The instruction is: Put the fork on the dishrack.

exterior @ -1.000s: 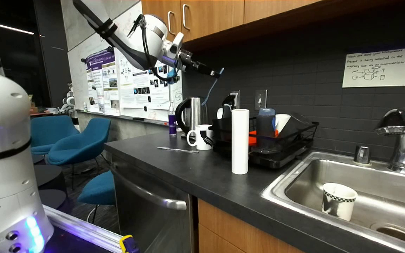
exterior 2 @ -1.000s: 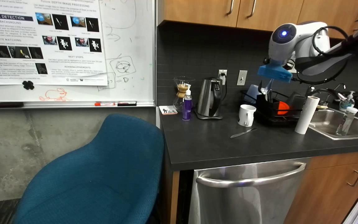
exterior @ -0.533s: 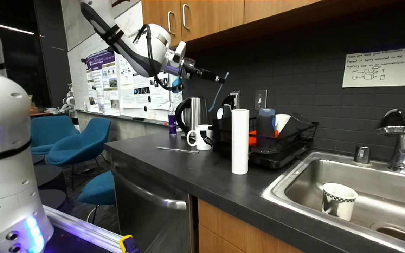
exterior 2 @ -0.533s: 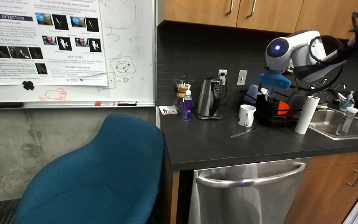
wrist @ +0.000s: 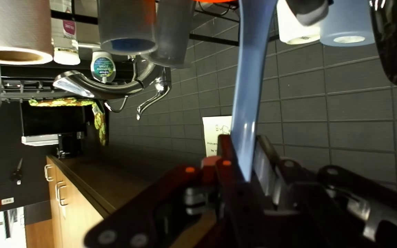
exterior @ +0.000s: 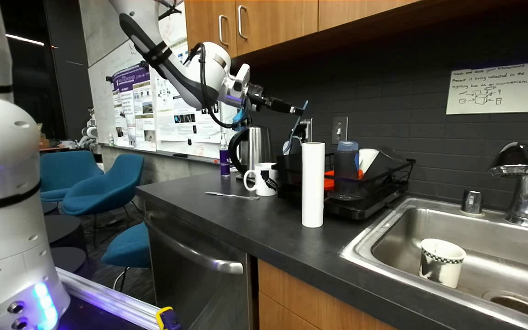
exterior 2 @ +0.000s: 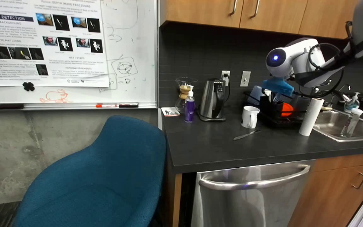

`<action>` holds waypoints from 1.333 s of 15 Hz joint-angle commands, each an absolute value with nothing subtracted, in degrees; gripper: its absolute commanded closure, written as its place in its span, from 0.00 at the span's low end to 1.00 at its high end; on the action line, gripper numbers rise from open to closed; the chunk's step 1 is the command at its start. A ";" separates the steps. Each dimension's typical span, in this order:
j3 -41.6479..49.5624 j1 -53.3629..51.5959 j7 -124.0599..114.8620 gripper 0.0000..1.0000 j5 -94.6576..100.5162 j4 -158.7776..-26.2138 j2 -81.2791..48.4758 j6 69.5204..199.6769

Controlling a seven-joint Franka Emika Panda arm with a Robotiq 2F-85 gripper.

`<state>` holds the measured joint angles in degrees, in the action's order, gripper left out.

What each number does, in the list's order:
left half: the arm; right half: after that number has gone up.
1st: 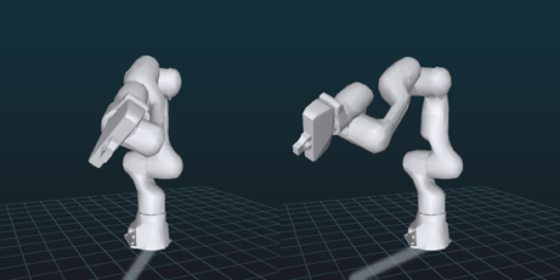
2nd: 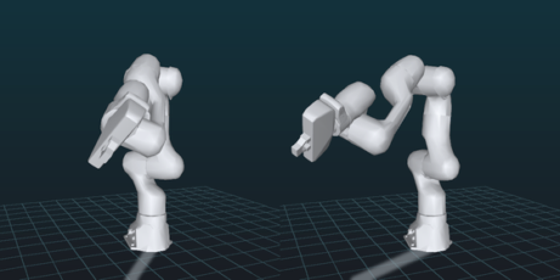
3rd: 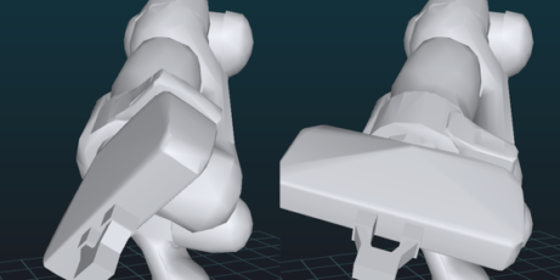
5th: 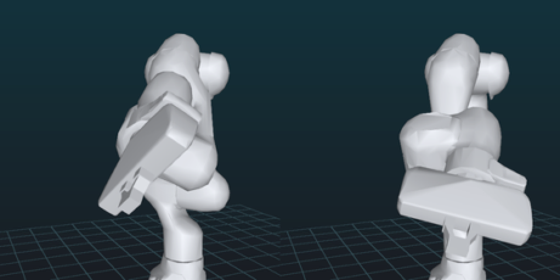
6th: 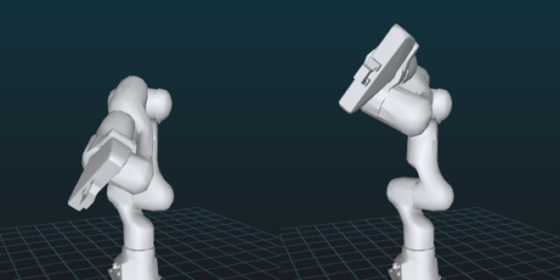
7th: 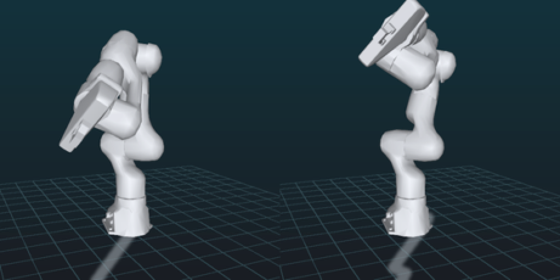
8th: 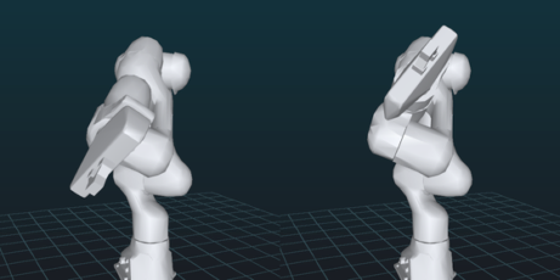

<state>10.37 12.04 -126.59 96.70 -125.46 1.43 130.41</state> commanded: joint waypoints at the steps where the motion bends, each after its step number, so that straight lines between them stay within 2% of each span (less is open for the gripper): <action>1: 10.95 11.83 -128.81 0.95 98.24 -123.11 -1.19 128.77; 12: 10.53 11.72 -129.24 0.95 97.43 -123.55 -4.43 127.59; 20: 9.98 11.01 -133.65 0.95 102.23 -127.39 -2.19 127.24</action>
<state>10.32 11.62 -128.48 97.84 -124.91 -3.71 128.09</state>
